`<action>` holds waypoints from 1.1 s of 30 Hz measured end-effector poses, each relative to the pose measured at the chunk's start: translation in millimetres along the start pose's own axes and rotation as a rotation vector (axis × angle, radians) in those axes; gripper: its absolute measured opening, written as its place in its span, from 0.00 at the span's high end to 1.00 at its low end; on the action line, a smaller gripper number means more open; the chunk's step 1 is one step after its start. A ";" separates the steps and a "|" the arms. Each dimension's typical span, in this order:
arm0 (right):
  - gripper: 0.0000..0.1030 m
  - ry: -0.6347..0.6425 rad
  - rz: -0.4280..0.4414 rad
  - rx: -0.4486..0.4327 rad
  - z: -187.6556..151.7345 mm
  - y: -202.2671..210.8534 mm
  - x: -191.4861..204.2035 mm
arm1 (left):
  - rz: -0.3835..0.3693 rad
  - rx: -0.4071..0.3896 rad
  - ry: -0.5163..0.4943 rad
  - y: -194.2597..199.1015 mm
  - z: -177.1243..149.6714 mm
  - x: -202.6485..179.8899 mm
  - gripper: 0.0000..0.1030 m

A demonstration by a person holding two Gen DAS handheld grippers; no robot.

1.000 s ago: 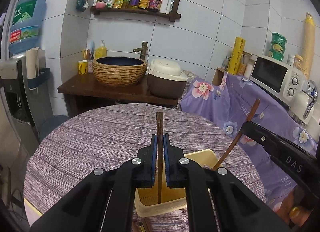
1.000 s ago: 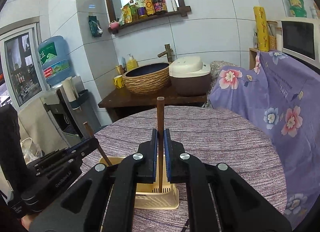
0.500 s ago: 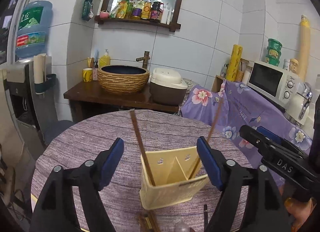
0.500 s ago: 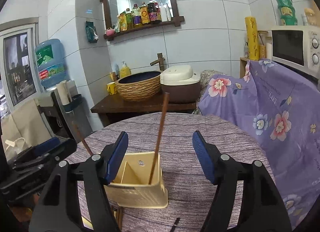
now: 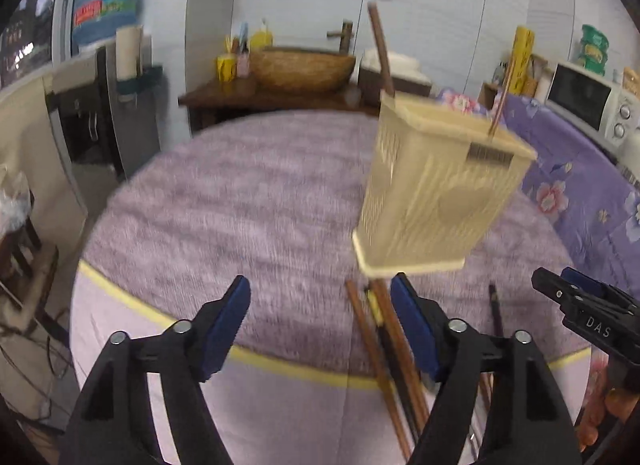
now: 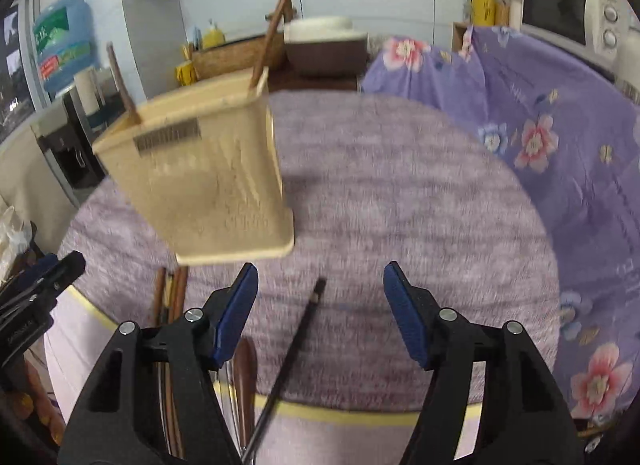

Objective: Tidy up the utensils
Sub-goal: 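Move both tools back down to the remaining utensils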

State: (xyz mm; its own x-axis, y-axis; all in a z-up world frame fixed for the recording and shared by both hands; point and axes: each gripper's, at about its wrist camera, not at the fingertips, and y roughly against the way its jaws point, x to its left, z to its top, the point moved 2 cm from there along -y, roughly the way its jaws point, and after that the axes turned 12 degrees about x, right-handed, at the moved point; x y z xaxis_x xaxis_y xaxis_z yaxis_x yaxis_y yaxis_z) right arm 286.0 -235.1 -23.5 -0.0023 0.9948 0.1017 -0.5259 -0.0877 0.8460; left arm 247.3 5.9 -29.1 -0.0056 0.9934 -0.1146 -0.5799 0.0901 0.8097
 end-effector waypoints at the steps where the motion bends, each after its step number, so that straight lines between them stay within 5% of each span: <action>1: 0.39 -0.004 0.000 0.008 -4.7 -3.1 -0.2 | -0.010 0.024 0.001 -4.9 -7.2 1.1 0.41; 13: 0.40 -0.022 -0.002 0.025 -28.8 -12.9 -7.3 | -0.033 0.163 -0.062 -39.6 -36.4 -25.7 0.68; 28: 0.40 -0.044 0.005 0.071 -28.8 -23.6 -11.3 | -0.012 0.191 -0.063 -44.9 -35.8 -14.1 0.85; 33: 0.50 -0.065 0.043 0.140 -26.3 -39.9 -5.6 | -0.041 0.202 -0.032 -45.4 -32.6 -9.0 0.85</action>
State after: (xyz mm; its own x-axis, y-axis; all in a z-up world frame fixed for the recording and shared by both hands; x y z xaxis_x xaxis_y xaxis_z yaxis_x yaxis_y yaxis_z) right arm 284.6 -235.8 -71.6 0.0357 0.9849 0.1691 -0.4023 -0.1407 0.9046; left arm 247.1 -9.4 -83.6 0.0423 0.9901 -0.1340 -0.4042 0.1396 0.9040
